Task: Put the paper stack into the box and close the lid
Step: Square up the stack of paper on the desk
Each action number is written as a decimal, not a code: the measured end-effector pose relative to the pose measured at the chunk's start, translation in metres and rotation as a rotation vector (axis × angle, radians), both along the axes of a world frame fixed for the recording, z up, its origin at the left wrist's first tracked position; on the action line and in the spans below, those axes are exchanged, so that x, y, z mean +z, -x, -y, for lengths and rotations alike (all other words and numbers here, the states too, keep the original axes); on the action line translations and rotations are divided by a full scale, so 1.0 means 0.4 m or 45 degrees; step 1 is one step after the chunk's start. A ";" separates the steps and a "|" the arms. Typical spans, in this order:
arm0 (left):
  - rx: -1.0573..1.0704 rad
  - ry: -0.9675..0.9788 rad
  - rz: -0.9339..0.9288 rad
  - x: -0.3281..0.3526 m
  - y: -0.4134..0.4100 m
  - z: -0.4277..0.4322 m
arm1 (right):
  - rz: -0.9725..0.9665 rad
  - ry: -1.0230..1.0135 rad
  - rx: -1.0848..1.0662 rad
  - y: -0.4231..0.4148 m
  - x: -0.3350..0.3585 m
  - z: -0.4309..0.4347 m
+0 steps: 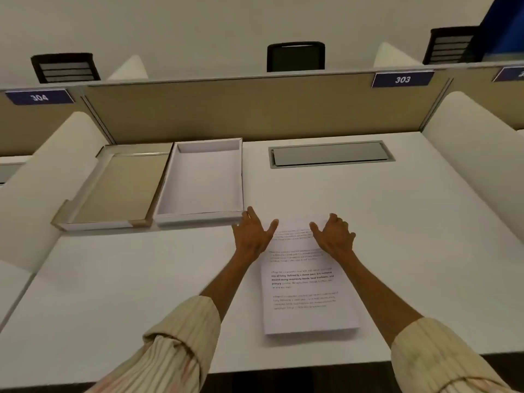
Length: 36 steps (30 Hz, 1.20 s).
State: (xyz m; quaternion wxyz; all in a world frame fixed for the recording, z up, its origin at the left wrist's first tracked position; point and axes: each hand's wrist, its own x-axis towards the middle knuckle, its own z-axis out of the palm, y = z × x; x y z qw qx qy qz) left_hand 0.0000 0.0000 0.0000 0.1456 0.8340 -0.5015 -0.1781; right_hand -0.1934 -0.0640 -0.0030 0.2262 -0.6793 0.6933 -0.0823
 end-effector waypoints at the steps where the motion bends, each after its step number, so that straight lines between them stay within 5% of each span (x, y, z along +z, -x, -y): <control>1: 0.010 -0.023 -0.012 -0.007 0.001 -0.003 | -0.010 -0.037 -0.038 0.006 -0.006 -0.002; 8: 0.080 -0.174 -0.055 -0.033 0.009 -0.016 | -0.055 -0.212 -0.116 0.024 -0.028 -0.011; 16: 0.432 -0.173 -0.718 -0.002 0.042 0.030 | 0.090 -0.380 -0.209 0.000 -0.033 0.010; 29: 0.609 -0.261 -0.694 0.001 0.063 0.048 | 0.058 -0.378 -0.336 -0.026 -0.051 0.012; 36: 0.779 -0.166 -1.187 0.017 0.012 0.045 | 0.069 -0.343 -0.347 -0.027 -0.058 0.006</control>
